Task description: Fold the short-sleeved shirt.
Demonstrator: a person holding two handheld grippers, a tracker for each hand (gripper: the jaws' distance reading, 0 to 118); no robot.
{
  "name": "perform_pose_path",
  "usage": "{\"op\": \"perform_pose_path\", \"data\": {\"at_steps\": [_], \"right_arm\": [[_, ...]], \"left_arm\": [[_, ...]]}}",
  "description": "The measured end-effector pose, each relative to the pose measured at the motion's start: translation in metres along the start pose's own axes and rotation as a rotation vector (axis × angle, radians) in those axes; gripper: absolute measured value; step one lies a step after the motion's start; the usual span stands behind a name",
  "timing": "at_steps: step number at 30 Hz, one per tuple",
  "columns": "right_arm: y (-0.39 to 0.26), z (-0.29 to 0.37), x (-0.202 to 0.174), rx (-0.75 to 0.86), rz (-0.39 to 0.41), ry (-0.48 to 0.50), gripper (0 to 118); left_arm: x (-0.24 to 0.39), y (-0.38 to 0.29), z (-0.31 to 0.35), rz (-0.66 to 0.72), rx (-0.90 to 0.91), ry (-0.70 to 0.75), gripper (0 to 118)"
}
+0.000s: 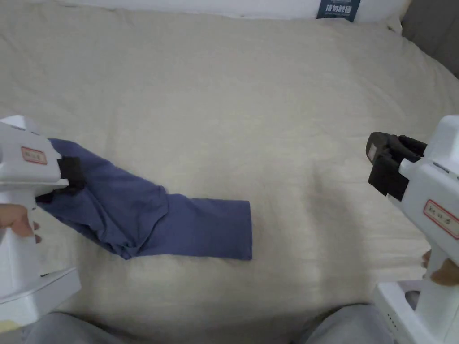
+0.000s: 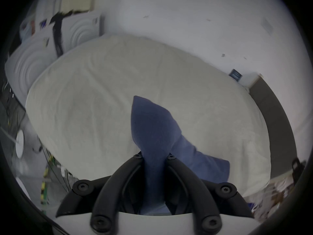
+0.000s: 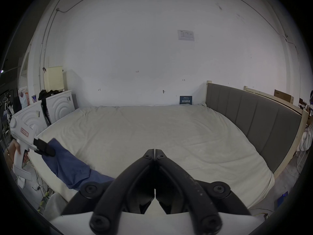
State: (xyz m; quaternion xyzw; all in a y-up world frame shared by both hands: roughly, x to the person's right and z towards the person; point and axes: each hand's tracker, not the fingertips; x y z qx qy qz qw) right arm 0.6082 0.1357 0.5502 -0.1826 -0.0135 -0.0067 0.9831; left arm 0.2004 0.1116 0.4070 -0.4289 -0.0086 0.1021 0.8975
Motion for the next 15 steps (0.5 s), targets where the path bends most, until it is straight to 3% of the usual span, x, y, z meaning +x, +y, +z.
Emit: {"op": "perform_pose_path", "data": {"at_steps": [6,10,14,15], "right_arm": [[0.003,0.013,0.002,0.024,-0.007,0.006,1],[0.002,0.022,0.013,0.034,-0.022,-0.019,1],[-0.003,0.033,0.027,0.032,-0.043,-0.056,1],[-0.005,0.036,0.031,0.028,-0.047,-0.069,1]], "left_arm": [[0.102,-0.028,0.003,-0.245,0.001,-0.106,16],[0.155,-0.049,-0.034,-0.39,-0.062,-0.136,18],[0.203,-0.079,-0.075,-0.49,-0.161,-0.167,31],[0.211,-0.086,-0.087,-0.491,-0.198,-0.201,43]]}}
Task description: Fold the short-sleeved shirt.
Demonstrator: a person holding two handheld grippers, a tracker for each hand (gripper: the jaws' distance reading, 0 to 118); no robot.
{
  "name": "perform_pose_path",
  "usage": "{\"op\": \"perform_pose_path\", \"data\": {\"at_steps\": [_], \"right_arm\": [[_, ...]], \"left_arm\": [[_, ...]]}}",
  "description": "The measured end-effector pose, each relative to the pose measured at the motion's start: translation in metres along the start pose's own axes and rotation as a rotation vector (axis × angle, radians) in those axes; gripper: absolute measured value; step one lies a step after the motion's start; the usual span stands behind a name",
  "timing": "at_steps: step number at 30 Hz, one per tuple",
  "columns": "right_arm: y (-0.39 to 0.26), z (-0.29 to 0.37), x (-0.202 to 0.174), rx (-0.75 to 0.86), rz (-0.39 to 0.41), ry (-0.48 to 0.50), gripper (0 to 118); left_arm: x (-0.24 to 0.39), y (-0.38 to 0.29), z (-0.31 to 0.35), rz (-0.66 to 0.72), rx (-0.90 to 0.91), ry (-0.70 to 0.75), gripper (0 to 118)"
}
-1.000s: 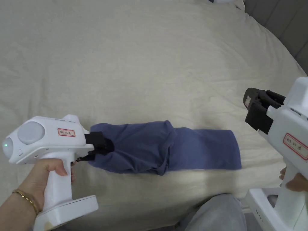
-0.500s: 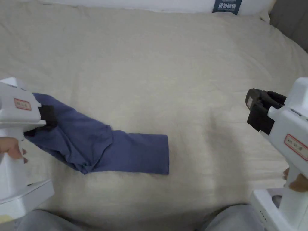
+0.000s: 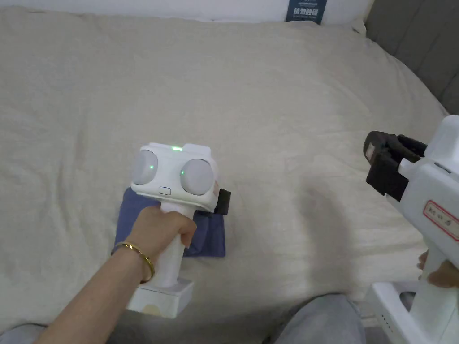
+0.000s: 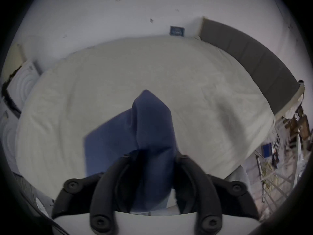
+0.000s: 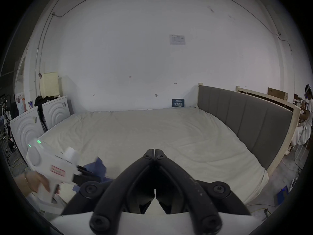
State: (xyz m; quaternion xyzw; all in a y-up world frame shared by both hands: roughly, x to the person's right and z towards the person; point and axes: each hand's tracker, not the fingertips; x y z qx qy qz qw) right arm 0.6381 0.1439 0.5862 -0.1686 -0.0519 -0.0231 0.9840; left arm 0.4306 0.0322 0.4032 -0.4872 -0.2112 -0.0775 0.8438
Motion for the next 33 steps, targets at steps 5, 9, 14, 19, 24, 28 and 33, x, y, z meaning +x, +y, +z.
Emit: {"op": "perform_pose_path", "data": {"at_steps": [5,9,14,19,24,28,33], "right_arm": [[-0.007,0.01,0.016,-0.019,-0.021,-0.044,1],[-0.011,0.011,0.025,-0.025,-0.039,-0.057,1],[-0.011,0.01,0.022,-0.018,-0.05,-0.044,1],[-0.011,0.007,0.016,-0.024,-0.051,-0.023,1],[-0.012,0.006,0.014,-0.034,-0.051,-0.018,1],[-0.013,0.006,0.007,-0.05,-0.026,-0.015,1],[-0.007,0.005,-0.008,-0.058,0.001,0.014,1]], "left_arm": [[0.013,0.003,-0.026,0.084,-0.066,-0.115,58],[0.009,0.01,0.004,0.014,0.101,-0.137,22],[0.007,0.01,0.012,-0.02,0.21,-0.033,0],[0.018,-0.019,-0.028,0.009,0.047,-0.061,0],[0.033,-0.047,-0.058,0.094,-0.001,-0.113,0],[0.047,-0.037,-0.054,0.063,-0.017,-0.11,0],[0.018,-0.017,0.007,0.135,0.186,-0.248,0]]}}
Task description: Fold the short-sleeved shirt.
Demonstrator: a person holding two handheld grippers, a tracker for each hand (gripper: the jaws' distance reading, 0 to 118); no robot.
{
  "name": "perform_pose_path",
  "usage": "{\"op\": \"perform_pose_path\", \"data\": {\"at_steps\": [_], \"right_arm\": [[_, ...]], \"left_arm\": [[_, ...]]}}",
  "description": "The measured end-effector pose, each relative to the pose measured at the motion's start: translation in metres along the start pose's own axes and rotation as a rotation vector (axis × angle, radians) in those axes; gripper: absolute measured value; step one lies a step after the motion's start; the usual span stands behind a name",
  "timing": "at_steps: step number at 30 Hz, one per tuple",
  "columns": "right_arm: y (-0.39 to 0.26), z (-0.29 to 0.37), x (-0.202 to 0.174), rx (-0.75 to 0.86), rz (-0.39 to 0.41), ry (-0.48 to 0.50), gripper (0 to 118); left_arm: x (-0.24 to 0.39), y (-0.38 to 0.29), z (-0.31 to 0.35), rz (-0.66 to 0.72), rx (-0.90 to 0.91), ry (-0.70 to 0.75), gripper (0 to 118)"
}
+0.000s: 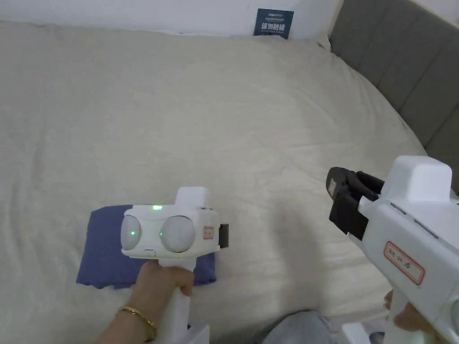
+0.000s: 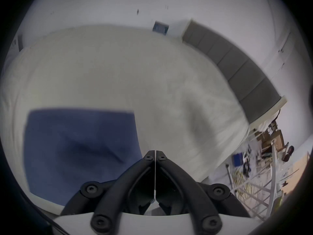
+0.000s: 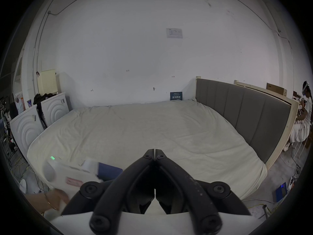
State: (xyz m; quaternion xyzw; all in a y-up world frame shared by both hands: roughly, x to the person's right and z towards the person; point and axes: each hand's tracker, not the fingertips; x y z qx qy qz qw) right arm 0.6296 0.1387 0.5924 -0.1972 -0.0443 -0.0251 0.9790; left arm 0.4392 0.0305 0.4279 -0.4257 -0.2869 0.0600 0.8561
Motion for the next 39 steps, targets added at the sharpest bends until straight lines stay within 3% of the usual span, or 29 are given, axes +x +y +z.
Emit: {"op": "perform_pose_path", "data": {"at_steps": [6,11,14,20,25,27,29,33,35,39], "right_arm": [[0.008,-0.012,-0.033,0.021,0.042,0.054,1],[0.003,-0.046,-0.081,0.044,0.104,0.089,1],[-0.015,-0.081,-0.11,0.011,0.114,0.097,1],[-0.072,-0.149,-0.165,-0.172,0.049,0.14,1],[-0.121,-0.197,-0.18,-0.441,-0.001,0.08,1],[-0.134,-0.206,-0.176,-0.451,-0.064,0.069,1],[-0.133,-0.204,-0.176,-0.437,-0.053,0.064,1],[-0.126,-0.203,-0.177,-0.438,0.033,0.077,1],[-0.125,-0.203,-0.171,-0.438,0.028,0.09,1],[-0.121,-0.201,-0.169,-0.45,0.018,0.111,1]], "left_arm": [[-0.024,0.021,0.103,-0.083,0.444,0.219,0],[-0.052,-0.003,0.142,-0.247,0.654,0.485,0],[-0.067,-0.02,0.155,-0.257,0.655,0.531,0],[-0.092,-0.046,0.16,-0.212,0.586,0.564,0],[-0.106,-0.053,0.16,-0.178,0.558,0.567,0],[-0.11,-0.051,0.16,-0.173,0.552,0.567,1],[-0.114,-0.045,0.159,-0.147,0.541,0.518,15],[-0.138,-0.017,0.153,0.0,0.474,0.325,112],[-0.16,-0.004,0.147,0.051,0.461,0.19,118],[-0.201,0.022,0.128,0.198,0.217,-0.079,118]]}}
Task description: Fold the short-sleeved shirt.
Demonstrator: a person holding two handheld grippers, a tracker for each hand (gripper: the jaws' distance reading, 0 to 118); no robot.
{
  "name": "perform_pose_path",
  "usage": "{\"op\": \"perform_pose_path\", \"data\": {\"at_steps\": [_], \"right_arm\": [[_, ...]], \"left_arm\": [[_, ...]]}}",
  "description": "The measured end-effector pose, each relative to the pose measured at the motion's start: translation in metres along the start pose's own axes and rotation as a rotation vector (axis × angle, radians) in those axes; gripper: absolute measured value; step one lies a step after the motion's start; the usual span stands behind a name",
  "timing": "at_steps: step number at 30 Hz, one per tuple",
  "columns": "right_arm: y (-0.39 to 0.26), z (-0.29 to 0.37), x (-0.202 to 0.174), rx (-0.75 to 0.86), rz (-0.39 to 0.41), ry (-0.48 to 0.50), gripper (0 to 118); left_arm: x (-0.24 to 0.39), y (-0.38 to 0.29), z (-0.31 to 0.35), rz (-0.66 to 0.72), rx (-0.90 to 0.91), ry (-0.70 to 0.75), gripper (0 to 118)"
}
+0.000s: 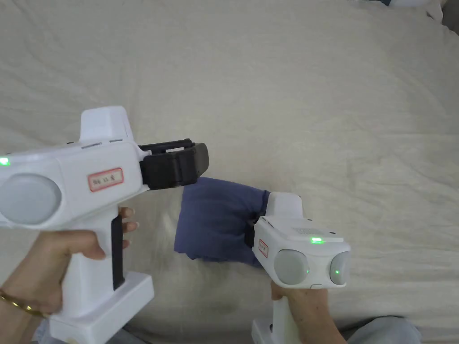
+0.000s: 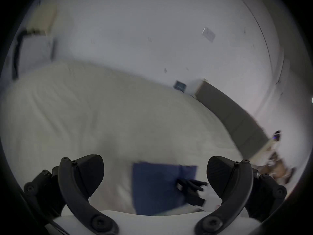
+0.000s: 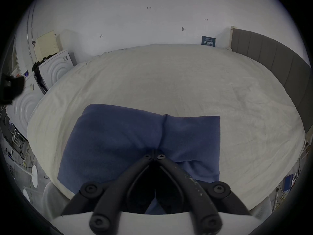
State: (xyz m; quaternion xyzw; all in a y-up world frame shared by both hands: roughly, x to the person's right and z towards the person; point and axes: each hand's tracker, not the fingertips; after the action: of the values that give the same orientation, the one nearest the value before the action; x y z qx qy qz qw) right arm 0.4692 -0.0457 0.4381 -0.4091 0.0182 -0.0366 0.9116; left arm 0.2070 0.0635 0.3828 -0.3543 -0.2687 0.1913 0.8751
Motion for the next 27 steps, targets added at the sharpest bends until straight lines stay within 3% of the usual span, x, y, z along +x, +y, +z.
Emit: {"op": "perform_pose_path", "data": {"at_steps": [3,11,18,20,22,23,25,27], "right_arm": [[0.001,0.0,0.003,-0.009,-0.01,0.016,1],[0.001,-0.003,0.005,-0.021,-0.004,0.029,1],[0.004,-0.007,0.009,-0.041,-0.019,0.044,1],[0.008,-0.004,0.009,-0.045,-0.018,0.048,1],[0.015,0.002,0.012,-0.056,-0.044,0.051,1],[0.019,0.007,0.015,-0.053,-0.073,0.064,1],[0.027,0.019,0.023,0.001,-0.115,0.09,1],[0.041,0.042,0.031,0.066,-0.108,0.092,1]], "left_arm": [[-0.042,0.003,-0.029,0.132,-0.172,-0.164,118],[-0.133,-0.03,-0.097,0.411,-0.401,-0.343,118],[-0.127,-0.039,-0.136,0.386,-0.506,-0.479,118],[-0.118,-0.041,-0.147,0.406,-0.524,-0.453,102],[-0.111,-0.038,-0.154,0.398,-0.5,-0.273,47],[-0.108,-0.038,-0.157,0.371,-0.494,-0.233,32],[-0.098,-0.036,-0.153,0.393,-0.5,-0.277,29],[-0.086,-0.029,-0.148,0.378,-0.524,-0.19,25]]}}
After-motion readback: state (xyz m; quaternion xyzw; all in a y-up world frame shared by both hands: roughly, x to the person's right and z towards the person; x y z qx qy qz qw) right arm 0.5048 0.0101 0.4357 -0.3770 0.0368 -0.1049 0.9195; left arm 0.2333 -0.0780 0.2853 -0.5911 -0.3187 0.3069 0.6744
